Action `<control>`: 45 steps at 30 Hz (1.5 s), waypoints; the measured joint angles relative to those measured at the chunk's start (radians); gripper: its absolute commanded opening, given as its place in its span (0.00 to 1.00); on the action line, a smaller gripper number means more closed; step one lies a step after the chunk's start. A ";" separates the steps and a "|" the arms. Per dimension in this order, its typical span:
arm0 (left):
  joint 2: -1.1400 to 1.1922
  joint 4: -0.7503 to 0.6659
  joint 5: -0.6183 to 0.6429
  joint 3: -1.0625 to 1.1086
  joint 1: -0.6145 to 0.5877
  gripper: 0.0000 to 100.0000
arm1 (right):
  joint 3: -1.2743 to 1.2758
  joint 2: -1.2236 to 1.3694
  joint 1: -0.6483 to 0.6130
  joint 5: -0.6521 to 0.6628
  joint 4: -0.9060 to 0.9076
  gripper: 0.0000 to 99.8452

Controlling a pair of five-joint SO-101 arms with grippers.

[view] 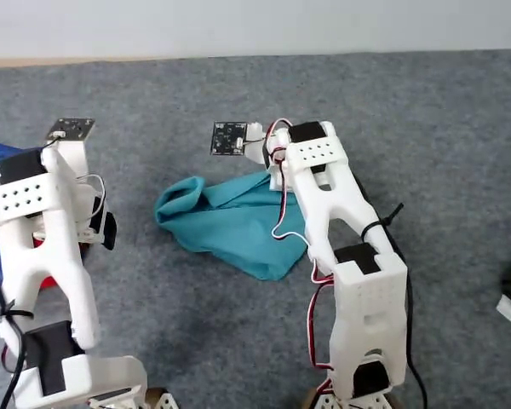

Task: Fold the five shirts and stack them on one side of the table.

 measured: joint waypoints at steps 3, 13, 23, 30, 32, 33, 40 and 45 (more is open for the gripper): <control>0.000 0.000 0.000 0.000 0.000 0.13 | -0.006 0.000 -0.006 0.000 0.000 0.01; 0.000 0.000 0.000 0.000 0.000 0.13 | -0.212 -0.068 -0.009 0.009 0.219 0.01; 0.000 0.000 0.000 -0.018 0.000 0.13 | -0.310 -0.367 0.077 0.012 0.585 0.01; 0.000 0.000 0.040 -0.110 0.000 0.13 | -0.282 -0.635 0.152 0.014 0.637 0.01; 0.000 0.000 0.048 -0.130 0.000 0.13 | -0.259 -0.709 0.192 0.014 0.637 0.01; 0.000 0.002 0.048 -0.143 0.000 0.13 | -0.249 -0.746 0.210 0.023 0.637 0.01; -0.025 0.009 0.054 -0.176 0.071 0.13 | -0.058 -1.042 0.324 0.133 0.637 0.01; -0.091 0.009 0.054 -0.222 0.207 0.13 | 0.167 -1.266 0.365 0.210 0.637 0.01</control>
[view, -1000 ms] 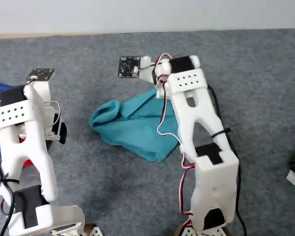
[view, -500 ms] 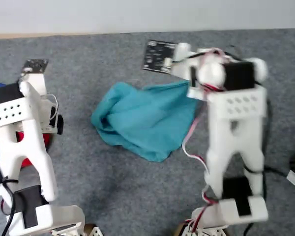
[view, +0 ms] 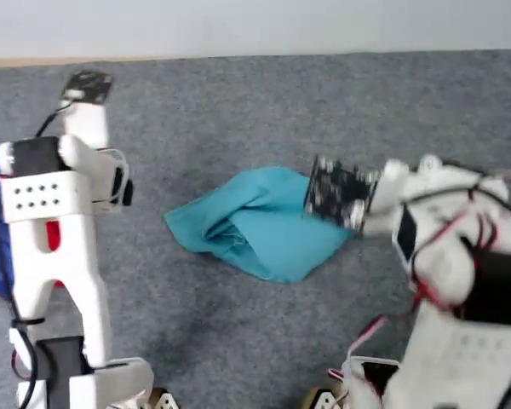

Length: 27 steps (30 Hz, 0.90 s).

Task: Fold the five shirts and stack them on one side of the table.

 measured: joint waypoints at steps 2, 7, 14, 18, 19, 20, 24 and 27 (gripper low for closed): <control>-0.005 -0.043 0.000 -0.005 0.048 0.13 | 0.110 -0.077 0.014 0.012 0.000 0.01; 0.115 -0.150 0.000 -0.032 0.129 0.14 | 0.351 -0.221 0.020 0.015 0.000 0.01; 0.413 -0.172 0.000 -0.233 0.252 0.21 | 0.535 -0.365 0.023 -0.003 0.000 0.01; 0.575 -0.172 0.000 -0.393 0.313 0.23 | 0.591 -0.399 0.021 -0.057 0.000 0.01; 0.614 -0.172 0.000 -0.431 0.327 0.24 | 0.594 -0.396 0.021 -0.069 0.000 0.01; 0.651 -0.170 0.000 -0.471 0.339 0.24 | 0.595 -0.394 0.021 -0.086 0.000 0.01; 0.789 -0.155 0.000 -0.626 0.390 0.24 | 0.598 -0.420 0.021 -0.158 0.000 0.01; 0.884 -0.127 0.000 -0.738 0.427 0.24 | 0.598 -0.419 0.021 -0.198 0.000 0.01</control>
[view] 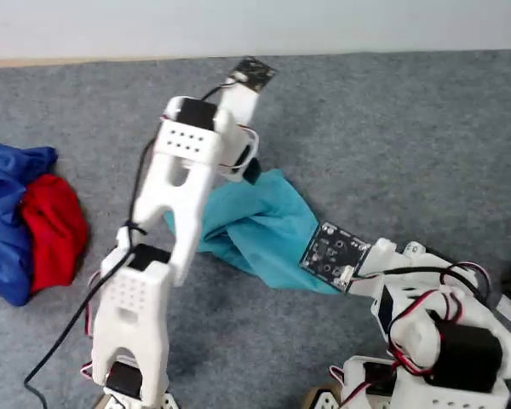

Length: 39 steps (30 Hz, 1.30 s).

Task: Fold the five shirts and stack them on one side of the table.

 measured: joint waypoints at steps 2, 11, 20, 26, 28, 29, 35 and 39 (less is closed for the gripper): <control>0.063 0.008 0.000 -0.069 0.023 0.24 | 0.000 0.000 0.000 -0.012 0.000 0.01; 0.350 0.025 -0.003 -0.273 0.037 0.15 | 0.000 -0.002 0.000 -0.020 0.000 0.01; 0.385 0.127 -0.104 -0.436 0.032 0.00 | 0.000 -0.002 0.000 -0.020 0.000 0.01; 0.196 0.130 -0.080 -0.436 0.003 0.00 | 0.000 -0.002 0.000 -0.020 -0.006 0.01; 0.109 0.130 -0.074 -0.408 -0.008 0.00 | 0.000 0.002 0.000 -0.020 -0.015 0.01; 0.061 0.130 -0.074 -0.377 -0.014 0.00 | 0.000 0.002 0.000 -0.020 -0.017 0.01; -0.256 0.133 -0.071 -0.011 -0.025 0.01 | 0.000 0.002 0.000 -0.020 -0.021 0.01; -0.493 0.133 -0.118 0.358 -0.025 0.01 | 0.000 0.002 0.000 -0.003 -0.021 0.01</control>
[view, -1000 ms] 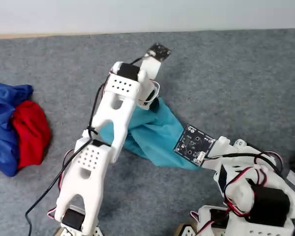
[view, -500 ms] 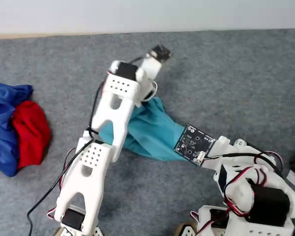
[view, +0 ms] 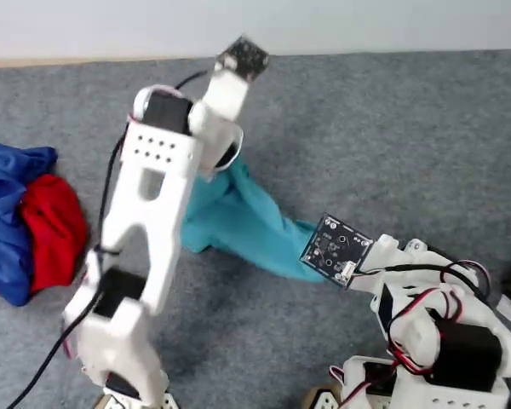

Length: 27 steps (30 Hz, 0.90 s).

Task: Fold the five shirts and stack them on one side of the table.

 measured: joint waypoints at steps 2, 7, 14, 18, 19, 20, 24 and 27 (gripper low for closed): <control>-0.100 0.000 -0.031 0.192 0.000 0.05 | 0.000 0.000 0.000 0.015 -0.017 0.01; -0.255 0.000 -0.064 0.525 -0.068 0.20 | 0.000 0.000 0.000 0.023 -0.040 0.01; -0.336 0.000 -0.071 0.586 -0.212 0.24 | 0.000 0.000 0.000 0.023 -0.040 0.01; -0.336 0.000 -0.071 0.586 -0.224 0.23 | 0.000 0.000 0.006 0.023 -0.040 0.01; -0.336 0.000 -0.071 0.591 -0.224 0.23 | 0.000 0.000 0.017 0.023 -0.040 0.01; -0.336 0.000 -0.071 0.591 -0.224 0.23 | 0.000 0.000 0.032 0.023 -0.040 0.01; -0.299 -0.049 -0.075 0.594 -0.247 0.23 | 0.000 0.000 0.077 0.023 -0.040 0.01; -0.229 -0.104 -0.074 0.594 -0.284 0.23 | 0.000 0.000 0.084 0.023 -0.040 0.01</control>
